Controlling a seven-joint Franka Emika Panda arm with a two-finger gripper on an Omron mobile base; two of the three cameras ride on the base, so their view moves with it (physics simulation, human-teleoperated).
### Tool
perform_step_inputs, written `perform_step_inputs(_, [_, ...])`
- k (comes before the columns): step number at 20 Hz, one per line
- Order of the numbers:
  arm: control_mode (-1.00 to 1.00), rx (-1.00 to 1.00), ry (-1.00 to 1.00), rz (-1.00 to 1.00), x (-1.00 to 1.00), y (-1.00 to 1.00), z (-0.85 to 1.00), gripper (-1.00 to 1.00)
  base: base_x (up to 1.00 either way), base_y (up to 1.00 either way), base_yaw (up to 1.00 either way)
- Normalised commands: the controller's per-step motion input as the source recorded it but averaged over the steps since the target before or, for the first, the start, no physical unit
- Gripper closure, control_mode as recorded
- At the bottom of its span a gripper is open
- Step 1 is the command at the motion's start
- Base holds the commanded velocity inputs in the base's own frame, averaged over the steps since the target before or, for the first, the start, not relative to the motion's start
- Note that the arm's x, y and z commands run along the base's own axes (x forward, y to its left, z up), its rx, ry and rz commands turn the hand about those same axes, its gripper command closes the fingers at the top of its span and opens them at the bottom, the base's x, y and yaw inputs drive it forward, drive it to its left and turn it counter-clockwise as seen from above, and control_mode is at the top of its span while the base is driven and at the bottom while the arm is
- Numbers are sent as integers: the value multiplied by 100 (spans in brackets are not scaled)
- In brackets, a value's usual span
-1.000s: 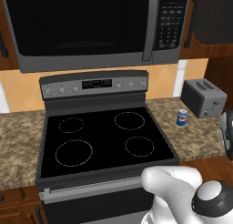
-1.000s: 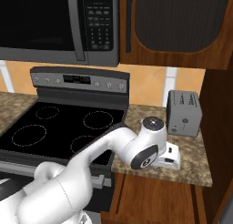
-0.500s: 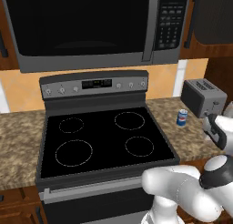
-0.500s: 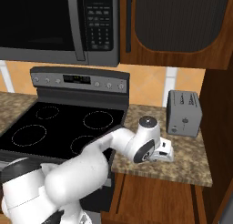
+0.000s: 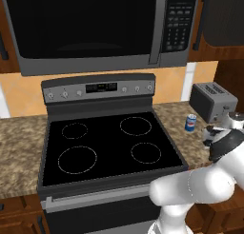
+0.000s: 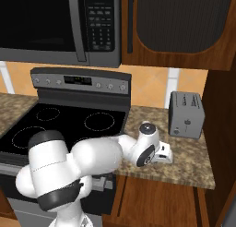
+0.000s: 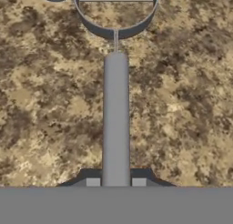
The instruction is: Pick the peeler from the drawer and place it on the counter.
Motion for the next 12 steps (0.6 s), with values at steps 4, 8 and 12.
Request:
perform_step_inputs(4, [-100,0,0,4,62,-7,-23,100,0,0,0])
perform_step_inputs(8, [-100,0,0,4,48,-14,-37,100,0,0,0])
perform_step_inputs(12, [-100,0,0,1,7,-3,-4,-100,0,0,0])
